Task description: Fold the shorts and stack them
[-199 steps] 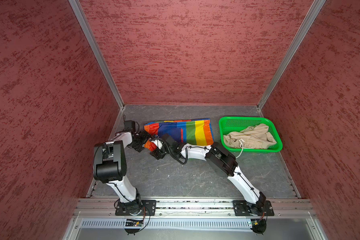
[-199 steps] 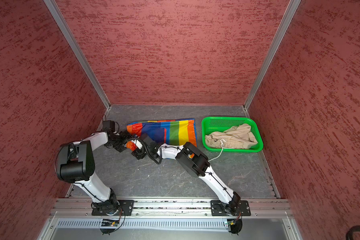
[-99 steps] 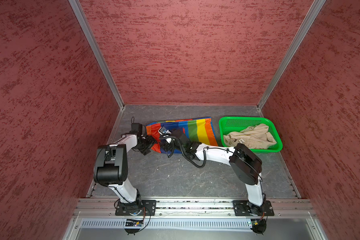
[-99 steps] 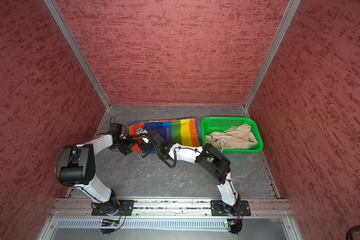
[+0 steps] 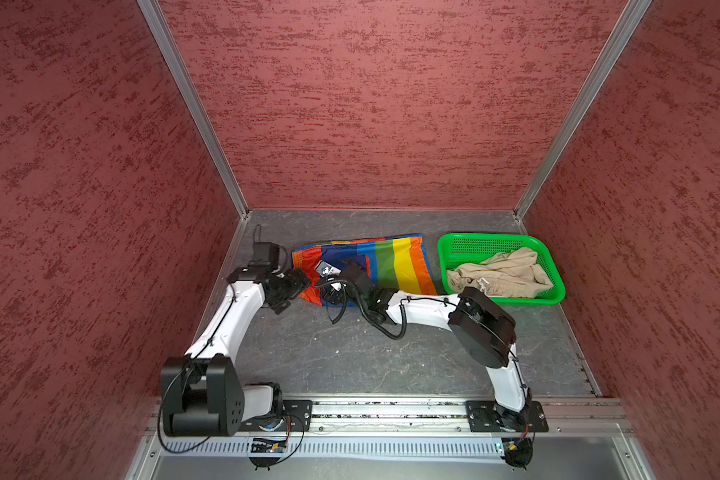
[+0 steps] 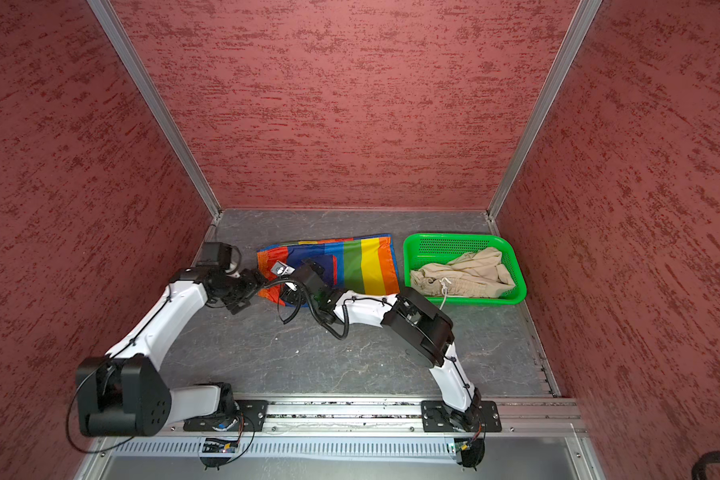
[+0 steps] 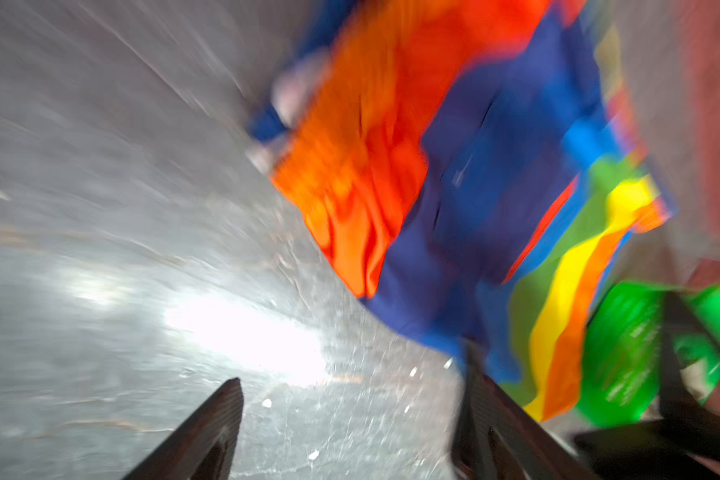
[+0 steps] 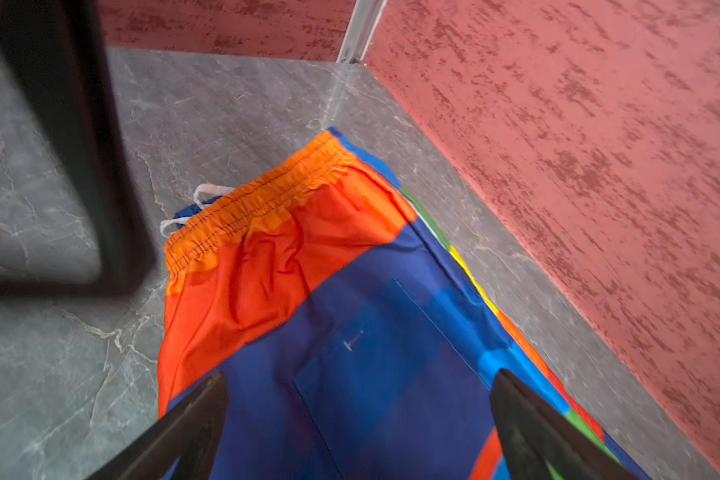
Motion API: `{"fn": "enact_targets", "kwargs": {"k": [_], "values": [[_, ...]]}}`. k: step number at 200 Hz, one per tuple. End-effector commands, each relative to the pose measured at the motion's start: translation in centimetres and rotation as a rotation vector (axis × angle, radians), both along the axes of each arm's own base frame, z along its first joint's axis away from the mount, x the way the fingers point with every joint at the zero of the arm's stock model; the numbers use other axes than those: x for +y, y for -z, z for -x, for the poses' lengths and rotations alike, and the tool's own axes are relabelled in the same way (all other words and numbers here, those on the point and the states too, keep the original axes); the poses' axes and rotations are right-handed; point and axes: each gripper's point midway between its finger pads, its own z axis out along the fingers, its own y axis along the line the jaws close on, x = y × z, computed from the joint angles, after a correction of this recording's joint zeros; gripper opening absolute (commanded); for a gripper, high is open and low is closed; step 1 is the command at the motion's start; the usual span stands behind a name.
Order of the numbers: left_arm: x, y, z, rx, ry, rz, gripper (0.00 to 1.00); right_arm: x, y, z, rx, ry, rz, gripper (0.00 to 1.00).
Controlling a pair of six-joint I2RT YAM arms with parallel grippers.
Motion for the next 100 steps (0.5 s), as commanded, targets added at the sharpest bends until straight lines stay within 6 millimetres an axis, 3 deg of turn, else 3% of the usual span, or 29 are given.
{"fn": "enact_targets", "kwargs": {"k": [1,38,65,87,100], "values": [[3.6,-0.3,2.2,0.045,-0.070,-0.043,0.90,3.0,1.0,0.9,-0.045,-0.086,0.056,0.99],[4.7,0.3,2.3,0.025,-0.115,0.055,0.93,6.5,5.4,1.5,0.053,-0.197,0.153,0.99],[4.3,1.4,1.9,0.032,-0.117,0.103,0.93,7.3,8.8,1.2,0.101,-0.207,0.196,0.99],[4.2,2.0,1.6,0.042,-0.115,0.108,0.94,7.5,10.3,0.4,0.128,-0.169,0.198,0.98],[4.1,2.2,1.5,0.045,-0.111,0.114,0.94,7.5,10.9,0.2,0.156,-0.154,0.191,0.91]]}}
